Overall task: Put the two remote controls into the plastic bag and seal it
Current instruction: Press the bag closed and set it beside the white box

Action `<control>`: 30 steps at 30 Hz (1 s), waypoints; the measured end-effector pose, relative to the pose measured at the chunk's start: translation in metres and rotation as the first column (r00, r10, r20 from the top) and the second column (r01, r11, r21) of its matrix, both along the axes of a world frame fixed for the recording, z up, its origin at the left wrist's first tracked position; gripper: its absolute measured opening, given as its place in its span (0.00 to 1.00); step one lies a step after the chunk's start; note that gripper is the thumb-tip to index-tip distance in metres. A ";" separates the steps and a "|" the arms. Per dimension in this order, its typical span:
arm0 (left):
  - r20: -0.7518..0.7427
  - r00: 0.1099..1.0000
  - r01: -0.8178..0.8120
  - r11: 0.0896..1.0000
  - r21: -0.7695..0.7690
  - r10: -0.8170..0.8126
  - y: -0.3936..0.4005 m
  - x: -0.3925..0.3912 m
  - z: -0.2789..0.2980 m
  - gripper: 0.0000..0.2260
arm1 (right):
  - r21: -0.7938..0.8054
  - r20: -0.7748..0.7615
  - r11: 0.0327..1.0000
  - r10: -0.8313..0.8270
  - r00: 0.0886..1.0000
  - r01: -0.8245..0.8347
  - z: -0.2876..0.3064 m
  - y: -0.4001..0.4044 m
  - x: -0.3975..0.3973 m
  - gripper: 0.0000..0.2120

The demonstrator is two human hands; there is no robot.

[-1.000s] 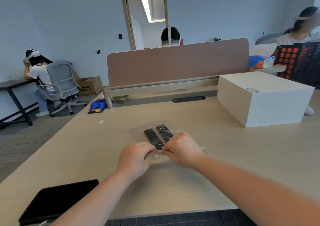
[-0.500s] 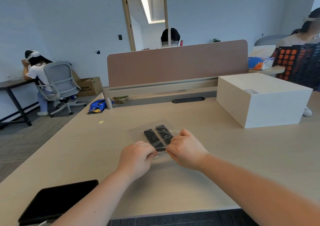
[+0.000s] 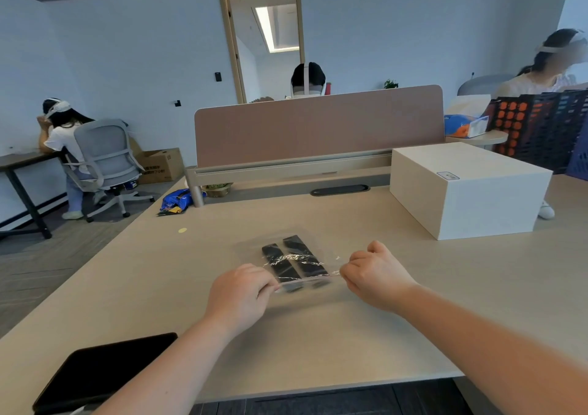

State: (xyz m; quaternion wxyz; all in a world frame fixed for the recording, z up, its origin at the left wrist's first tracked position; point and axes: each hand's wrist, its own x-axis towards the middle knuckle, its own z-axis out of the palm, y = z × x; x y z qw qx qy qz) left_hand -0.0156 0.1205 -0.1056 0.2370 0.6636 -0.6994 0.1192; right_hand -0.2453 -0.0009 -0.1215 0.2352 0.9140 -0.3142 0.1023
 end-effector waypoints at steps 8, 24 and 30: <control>-0.004 1.000 -0.013 1.000 0.007 0.013 0.004 0.006 0.000 0.10 | 0.083 -0.038 0.990 -0.115 0.993 0.117 -0.009 -0.006 -0.018 0.14; 0.009 0.999 -0.041 0.988 0.149 0.040 0.005 0.001 0.000 0.08 | 0.279 -0.068 0.944 -0.165 0.984 0.178 -0.008 -0.003 -0.026 0.15; -0.086 0.996 -0.016 0.981 0.195 0.033 0.012 0.010 0.007 0.23 | 0.323 0.076 0.941 -0.134 0.988 0.103 0.001 0.004 -0.035 0.19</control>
